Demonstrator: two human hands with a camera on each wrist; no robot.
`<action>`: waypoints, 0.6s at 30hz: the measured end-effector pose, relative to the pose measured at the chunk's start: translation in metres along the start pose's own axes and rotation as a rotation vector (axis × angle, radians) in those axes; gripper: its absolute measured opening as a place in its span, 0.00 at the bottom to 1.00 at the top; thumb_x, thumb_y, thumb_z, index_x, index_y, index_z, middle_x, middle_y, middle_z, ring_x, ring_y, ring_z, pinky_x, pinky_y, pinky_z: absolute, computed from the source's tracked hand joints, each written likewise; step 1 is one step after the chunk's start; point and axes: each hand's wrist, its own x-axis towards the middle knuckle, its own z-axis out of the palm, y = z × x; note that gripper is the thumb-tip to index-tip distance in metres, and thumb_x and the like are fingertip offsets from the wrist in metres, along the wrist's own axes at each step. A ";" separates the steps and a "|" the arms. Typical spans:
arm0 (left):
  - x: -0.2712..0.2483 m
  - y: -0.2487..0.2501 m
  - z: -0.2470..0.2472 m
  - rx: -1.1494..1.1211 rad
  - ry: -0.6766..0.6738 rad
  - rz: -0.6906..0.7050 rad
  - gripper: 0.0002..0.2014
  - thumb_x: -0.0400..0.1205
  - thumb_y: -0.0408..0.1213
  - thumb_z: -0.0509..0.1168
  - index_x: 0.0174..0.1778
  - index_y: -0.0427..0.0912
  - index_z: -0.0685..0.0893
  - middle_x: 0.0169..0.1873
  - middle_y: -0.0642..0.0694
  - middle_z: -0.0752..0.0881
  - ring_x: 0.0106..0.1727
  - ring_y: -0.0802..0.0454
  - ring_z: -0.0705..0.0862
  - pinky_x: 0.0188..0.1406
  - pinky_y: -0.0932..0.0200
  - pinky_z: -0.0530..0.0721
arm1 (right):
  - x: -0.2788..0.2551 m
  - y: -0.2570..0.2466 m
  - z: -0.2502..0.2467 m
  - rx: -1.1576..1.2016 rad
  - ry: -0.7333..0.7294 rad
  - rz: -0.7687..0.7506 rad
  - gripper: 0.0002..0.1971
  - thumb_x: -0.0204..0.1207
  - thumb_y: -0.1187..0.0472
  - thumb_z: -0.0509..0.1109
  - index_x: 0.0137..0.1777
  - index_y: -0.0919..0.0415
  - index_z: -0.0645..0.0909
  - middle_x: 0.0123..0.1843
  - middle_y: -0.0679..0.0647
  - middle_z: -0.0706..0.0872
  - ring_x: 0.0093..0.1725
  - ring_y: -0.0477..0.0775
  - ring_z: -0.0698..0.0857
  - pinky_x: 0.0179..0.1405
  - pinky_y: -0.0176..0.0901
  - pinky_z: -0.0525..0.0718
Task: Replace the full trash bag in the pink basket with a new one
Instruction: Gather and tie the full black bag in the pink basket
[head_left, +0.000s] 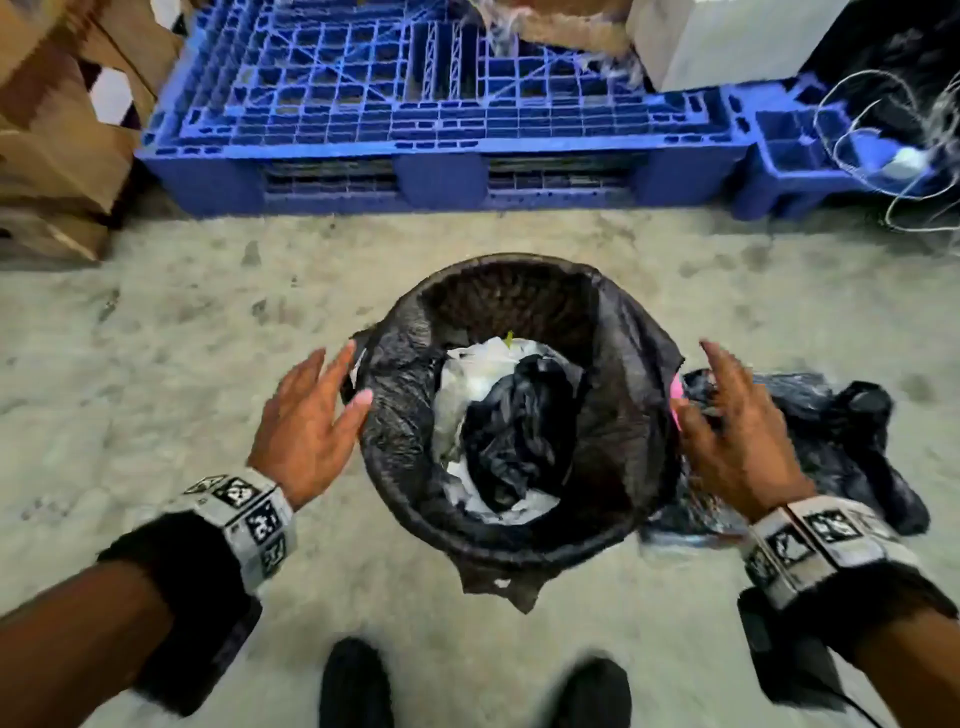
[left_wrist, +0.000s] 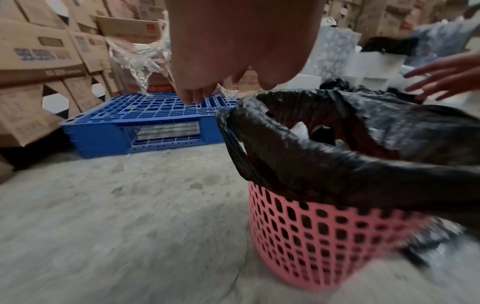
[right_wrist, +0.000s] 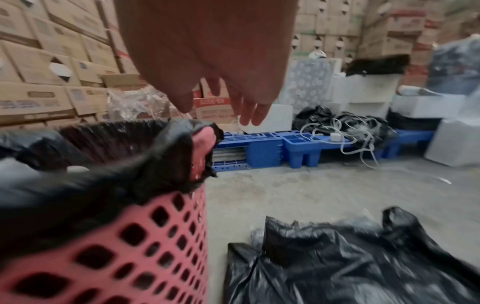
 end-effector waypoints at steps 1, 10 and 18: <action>0.010 -0.007 0.010 -0.022 0.037 -0.014 0.37 0.75 0.64 0.46 0.80 0.54 0.57 0.80 0.36 0.64 0.81 0.40 0.59 0.79 0.42 0.59 | 0.004 0.007 0.008 0.013 0.005 -0.014 0.32 0.75 0.51 0.61 0.77 0.65 0.62 0.75 0.69 0.72 0.73 0.67 0.72 0.73 0.56 0.69; 0.052 -0.029 0.049 -0.627 0.079 -0.010 0.29 0.73 0.46 0.72 0.67 0.74 0.71 0.68 0.61 0.80 0.68 0.55 0.78 0.74 0.47 0.71 | 0.027 0.042 0.055 0.758 -0.185 0.077 0.39 0.72 0.49 0.69 0.77 0.28 0.50 0.73 0.30 0.61 0.57 0.10 0.65 0.68 0.33 0.62; 0.058 -0.034 0.052 -0.629 0.150 0.207 0.28 0.73 0.40 0.73 0.67 0.66 0.76 0.63 0.61 0.84 0.64 0.59 0.81 0.70 0.54 0.73 | 0.030 0.051 0.057 0.762 -0.022 -0.059 0.22 0.68 0.51 0.72 0.64 0.40 0.77 0.45 0.48 0.94 0.43 0.42 0.91 0.38 0.31 0.86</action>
